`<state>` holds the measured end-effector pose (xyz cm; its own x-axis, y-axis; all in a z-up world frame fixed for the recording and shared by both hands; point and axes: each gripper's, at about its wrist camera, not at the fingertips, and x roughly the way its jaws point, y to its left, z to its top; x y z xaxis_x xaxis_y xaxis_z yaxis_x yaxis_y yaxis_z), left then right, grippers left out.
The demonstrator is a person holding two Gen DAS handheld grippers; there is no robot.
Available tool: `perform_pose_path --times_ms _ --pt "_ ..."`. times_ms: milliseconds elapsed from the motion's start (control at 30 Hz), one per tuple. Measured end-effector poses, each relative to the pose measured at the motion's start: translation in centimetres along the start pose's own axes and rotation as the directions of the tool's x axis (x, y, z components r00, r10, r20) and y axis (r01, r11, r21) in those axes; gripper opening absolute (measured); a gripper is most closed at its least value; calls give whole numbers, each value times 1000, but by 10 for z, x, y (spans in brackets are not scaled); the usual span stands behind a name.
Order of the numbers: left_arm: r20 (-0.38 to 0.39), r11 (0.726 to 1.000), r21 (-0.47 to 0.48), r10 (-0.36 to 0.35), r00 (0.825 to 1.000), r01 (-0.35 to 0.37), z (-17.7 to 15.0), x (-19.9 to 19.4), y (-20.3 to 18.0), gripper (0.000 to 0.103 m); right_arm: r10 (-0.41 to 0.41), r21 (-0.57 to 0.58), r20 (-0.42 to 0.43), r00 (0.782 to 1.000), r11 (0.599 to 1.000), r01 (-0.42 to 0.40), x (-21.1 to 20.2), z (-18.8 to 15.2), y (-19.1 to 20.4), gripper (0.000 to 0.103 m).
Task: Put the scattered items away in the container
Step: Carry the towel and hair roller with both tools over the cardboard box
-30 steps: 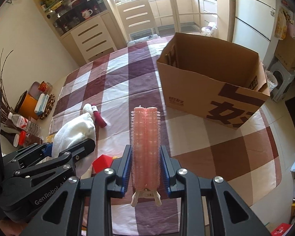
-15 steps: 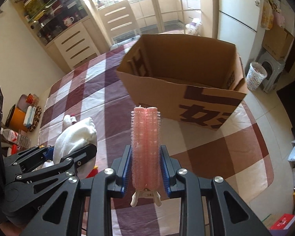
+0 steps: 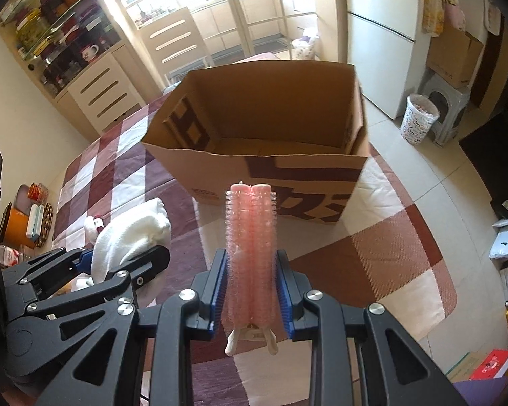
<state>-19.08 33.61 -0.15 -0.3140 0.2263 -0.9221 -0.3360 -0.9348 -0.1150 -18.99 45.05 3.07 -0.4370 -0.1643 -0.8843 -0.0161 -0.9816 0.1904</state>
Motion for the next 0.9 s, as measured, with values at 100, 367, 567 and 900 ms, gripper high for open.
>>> perform_pose_path --times_ms 100,367,567,900 --pt "0 1000 18 -4 1000 4 2 2 -9 41 -8 13 4 1000 1000 8 -2 0 -8 28" --pt "13 998 63 -14 1000 13 11 -2 -26 41 -26 39 41 999 999 24 -14 6 -24 28" --pt "35 997 73 -37 999 34 32 -11 -29 41 -19 43 75 997 999 16 -25 26 -32 28" --pt "82 994 49 -103 991 99 97 -30 -17 41 15 14 141 990 1000 -17 -33 84 -27 28"
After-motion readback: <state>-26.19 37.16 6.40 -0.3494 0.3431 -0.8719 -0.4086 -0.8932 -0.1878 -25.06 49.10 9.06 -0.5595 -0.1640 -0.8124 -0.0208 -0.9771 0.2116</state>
